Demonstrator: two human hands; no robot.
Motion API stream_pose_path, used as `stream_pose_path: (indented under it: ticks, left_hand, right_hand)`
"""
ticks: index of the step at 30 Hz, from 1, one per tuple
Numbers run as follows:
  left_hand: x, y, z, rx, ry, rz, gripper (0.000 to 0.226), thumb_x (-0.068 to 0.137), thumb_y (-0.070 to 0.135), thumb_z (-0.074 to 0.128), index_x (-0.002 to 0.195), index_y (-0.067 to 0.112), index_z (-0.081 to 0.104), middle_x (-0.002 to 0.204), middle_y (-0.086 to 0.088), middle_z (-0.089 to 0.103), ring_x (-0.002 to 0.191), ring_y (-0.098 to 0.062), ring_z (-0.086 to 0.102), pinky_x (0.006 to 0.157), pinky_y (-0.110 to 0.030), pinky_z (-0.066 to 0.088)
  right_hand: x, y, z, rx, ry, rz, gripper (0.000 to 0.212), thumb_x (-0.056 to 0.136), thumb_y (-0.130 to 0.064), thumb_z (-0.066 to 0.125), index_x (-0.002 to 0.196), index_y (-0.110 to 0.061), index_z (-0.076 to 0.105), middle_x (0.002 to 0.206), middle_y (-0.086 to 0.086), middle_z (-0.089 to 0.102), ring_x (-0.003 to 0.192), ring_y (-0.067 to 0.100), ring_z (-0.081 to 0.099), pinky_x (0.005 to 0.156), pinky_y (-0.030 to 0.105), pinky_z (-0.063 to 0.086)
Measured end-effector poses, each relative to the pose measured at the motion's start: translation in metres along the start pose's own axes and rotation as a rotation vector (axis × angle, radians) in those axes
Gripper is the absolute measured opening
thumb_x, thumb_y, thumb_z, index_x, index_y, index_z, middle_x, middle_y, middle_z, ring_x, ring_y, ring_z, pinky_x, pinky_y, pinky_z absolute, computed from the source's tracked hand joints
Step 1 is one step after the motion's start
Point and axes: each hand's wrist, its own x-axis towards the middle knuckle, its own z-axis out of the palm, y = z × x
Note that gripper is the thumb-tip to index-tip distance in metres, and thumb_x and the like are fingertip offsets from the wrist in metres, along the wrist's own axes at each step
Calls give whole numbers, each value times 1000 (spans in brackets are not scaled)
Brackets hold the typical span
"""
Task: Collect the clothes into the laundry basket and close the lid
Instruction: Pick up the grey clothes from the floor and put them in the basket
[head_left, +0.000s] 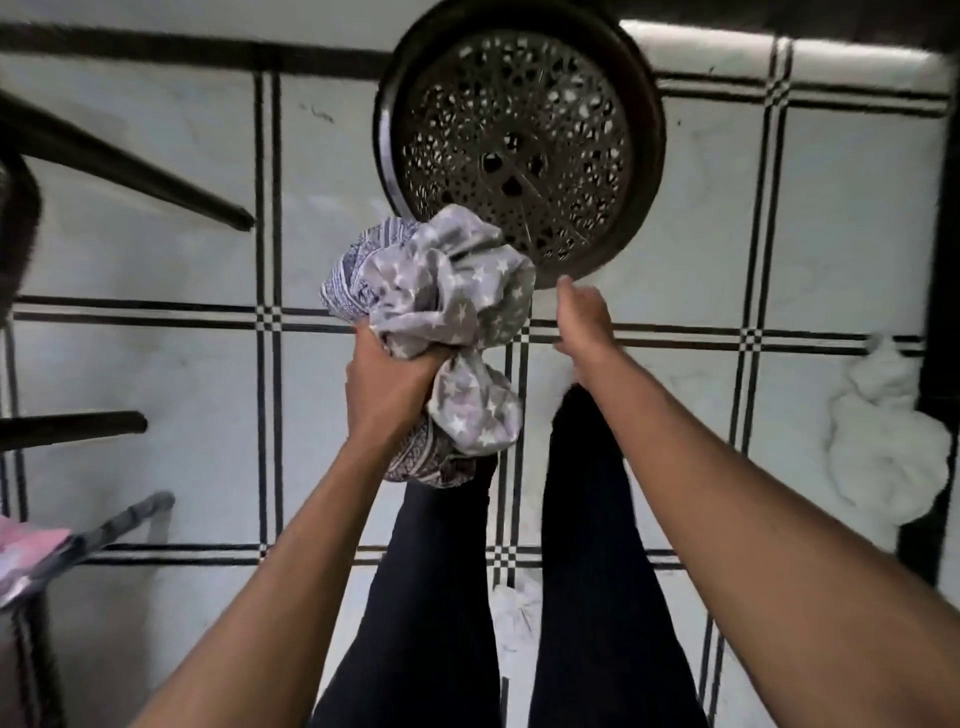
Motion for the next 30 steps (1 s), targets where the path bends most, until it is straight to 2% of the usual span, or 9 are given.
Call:
stream_pose_path:
  ticks: [2, 4, 8, 12, 16, 20, 24, 26, 30]
  left_hand:
    - [20, -12, 19, -27, 14, -48, 78, 55, 57, 87, 125, 35, 59, 117, 12, 73, 107, -14, 69, 97, -45, 57]
    - [36, -22, 34, -33, 9, -80, 78, 55, 57, 87, 125, 33, 62, 115, 11, 74, 105, -13, 71, 94, -46, 58]
    - [46, -24, 43, -70, 34, -110, 78, 57, 54, 90, 127, 37, 61, 116, 15, 74, 106, -12, 71, 95, -46, 58]
    - [29, -3, 43, -79, 27, -100, 75, 57, 53, 88, 125, 36, 61, 113, 16, 74, 103, -11, 72, 92, -46, 59]
    - [-2, 27, 44, -128, -15, -55, 75, 55, 49, 89, 124, 37, 61, 111, 15, 76, 101, -8, 73, 90, -46, 61]
    - [-37, 53, 57, -120, -82, 43, 71, 51, 47, 87, 116, 46, 59, 107, 24, 74, 98, -1, 72, 85, -35, 59]
    - [-65, 78, 91, -46, -204, 123, 63, 60, 40, 92, 113, 45, 58, 109, 23, 72, 99, 3, 70, 81, -23, 55]
    - [-71, 86, 121, -10, -278, 163, 62, 64, 37, 93, 115, 42, 58, 110, 25, 71, 99, 7, 69, 82, -23, 55]
    - [-64, 72, 200, 87, -393, 163, 73, 64, 53, 88, 127, 37, 54, 115, 23, 71, 105, 2, 69, 90, -33, 58]
  right_hand:
    - [44, -4, 16, 105, -36, 154, 62, 101, -54, 41, 147, -11, 42, 142, 13, 52, 127, 33, 54, 95, 49, 55]
    - [78, -8, 28, 250, -96, 263, 60, 102, -54, 42, 145, -13, 44, 136, 13, 56, 121, 34, 60, 73, 42, 59]
    - [109, 1, 39, 233, -34, 238, 49, 105, -45, 39, 128, -7, 59, 118, 18, 70, 93, 36, 73, 40, 28, 54]
    - [98, -4, 23, 204, -20, 176, 41, 101, -31, 40, 112, -3, 67, 95, 14, 73, 65, 24, 67, 41, 23, 51]
    - [73, -16, -8, 338, -47, 69, 33, 90, -28, 46, 104, -5, 64, 97, 16, 73, 90, 35, 72, 80, 52, 63]
    - [44, -8, -62, 472, -33, -20, 24, 98, -15, 46, 104, 0, 64, 85, 13, 68, 76, 25, 65, 58, 31, 55]
    - [27, 28, -130, 649, 45, -9, 25, 99, -17, 52, 111, -3, 70, 94, 8, 71, 85, 21, 64, 64, 29, 53]
    - [30, 47, -165, 642, 64, -34, 19, 92, -20, 61, 104, -11, 72, 93, 2, 72, 83, 15, 65, 66, 28, 54]
    - [71, 98, -208, 629, 60, 50, 27, 93, 7, 60, 104, -17, 67, 94, -6, 68, 78, 7, 65, 59, 16, 53]
